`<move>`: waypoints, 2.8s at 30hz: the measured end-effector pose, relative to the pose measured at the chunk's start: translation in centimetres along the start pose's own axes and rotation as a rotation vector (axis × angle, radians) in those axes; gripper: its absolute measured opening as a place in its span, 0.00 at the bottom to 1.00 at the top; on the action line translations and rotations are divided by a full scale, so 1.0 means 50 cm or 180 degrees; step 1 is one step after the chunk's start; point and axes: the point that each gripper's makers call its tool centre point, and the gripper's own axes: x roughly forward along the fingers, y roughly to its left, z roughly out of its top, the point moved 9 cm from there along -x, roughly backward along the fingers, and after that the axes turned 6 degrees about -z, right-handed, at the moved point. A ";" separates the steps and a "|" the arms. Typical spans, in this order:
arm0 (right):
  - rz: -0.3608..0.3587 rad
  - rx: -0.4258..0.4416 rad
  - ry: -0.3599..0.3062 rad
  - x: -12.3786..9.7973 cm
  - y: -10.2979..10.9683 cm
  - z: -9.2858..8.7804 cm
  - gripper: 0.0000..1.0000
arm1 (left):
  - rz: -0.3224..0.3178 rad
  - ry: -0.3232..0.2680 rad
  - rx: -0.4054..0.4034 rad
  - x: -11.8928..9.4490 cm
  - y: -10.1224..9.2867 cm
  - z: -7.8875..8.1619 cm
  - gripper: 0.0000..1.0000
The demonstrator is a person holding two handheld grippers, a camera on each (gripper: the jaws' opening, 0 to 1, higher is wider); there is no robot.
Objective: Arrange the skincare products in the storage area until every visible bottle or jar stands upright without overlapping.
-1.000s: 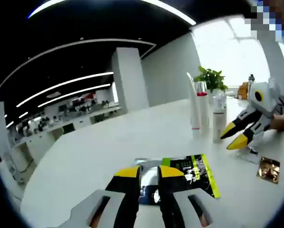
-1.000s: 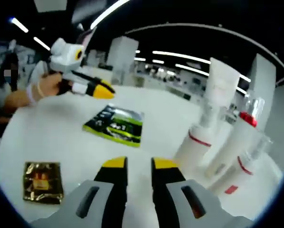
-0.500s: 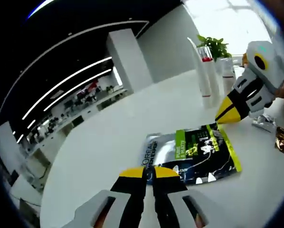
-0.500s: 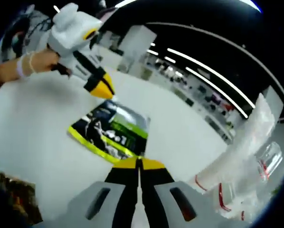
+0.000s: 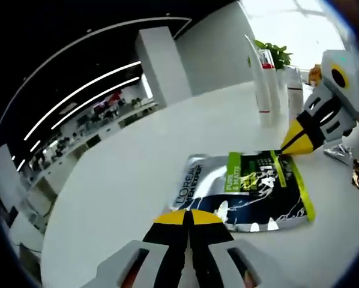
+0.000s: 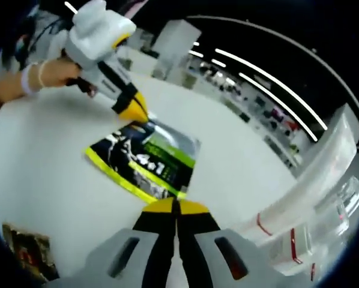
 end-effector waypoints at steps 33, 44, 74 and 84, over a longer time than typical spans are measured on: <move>0.0655 0.0715 0.0110 -0.052 0.014 -0.012 0.00 | -0.0438 -0.0283 0.0009 0.056 -0.074 0.044 0.01; 0.0644 0.0696 0.0246 -0.058 -0.002 -0.018 0.00 | -0.0532 -0.0315 0.0032 0.092 -0.094 0.070 0.01; 0.0526 0.0685 0.0138 -0.079 -0.047 -0.020 0.00 | -0.0599 -0.0437 0.0373 0.098 -0.109 0.095 0.05; 0.1357 0.0549 0.0539 -0.154 -0.056 -0.032 0.00 | -0.1601 -0.0733 0.0070 -0.006 -0.135 0.094 0.03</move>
